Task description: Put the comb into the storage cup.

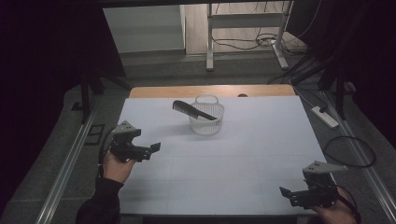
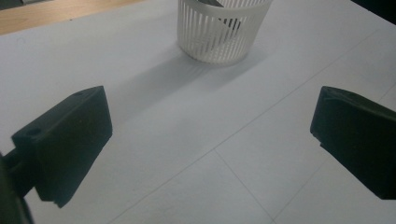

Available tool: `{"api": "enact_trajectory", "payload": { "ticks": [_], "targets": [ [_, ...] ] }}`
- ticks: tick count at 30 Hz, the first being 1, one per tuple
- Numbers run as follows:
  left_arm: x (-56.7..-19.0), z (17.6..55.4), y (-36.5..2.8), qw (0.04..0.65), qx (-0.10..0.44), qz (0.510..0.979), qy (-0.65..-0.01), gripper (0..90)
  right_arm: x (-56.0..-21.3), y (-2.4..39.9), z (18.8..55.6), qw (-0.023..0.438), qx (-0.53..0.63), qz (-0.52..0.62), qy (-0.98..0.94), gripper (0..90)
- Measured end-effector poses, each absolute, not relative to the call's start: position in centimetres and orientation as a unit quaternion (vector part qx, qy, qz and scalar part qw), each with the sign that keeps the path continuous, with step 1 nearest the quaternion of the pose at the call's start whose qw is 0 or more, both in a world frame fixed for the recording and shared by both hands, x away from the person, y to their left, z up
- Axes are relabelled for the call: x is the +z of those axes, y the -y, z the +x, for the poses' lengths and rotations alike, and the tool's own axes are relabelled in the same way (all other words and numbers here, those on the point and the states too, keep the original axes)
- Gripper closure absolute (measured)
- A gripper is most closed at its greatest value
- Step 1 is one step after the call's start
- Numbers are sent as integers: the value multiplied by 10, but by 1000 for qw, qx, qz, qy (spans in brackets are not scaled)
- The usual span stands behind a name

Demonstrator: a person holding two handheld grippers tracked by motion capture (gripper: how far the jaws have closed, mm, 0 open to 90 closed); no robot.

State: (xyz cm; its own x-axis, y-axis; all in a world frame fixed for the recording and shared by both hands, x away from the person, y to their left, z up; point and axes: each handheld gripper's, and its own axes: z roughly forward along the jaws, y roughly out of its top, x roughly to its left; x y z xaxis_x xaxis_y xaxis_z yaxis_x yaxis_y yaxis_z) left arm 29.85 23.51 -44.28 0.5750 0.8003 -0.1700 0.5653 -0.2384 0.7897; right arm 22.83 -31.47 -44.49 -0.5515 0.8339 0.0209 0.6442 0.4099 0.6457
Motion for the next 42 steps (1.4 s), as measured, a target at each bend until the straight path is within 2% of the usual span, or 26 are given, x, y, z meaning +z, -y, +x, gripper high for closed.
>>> {"api": "enact_trajectory", "payload": {
  "ticks": [42],
  "targets": [
    [-443,237,-254,436,144,764,-453,0,-444,315,227,159,312,448,-823,0]
  ]
}}
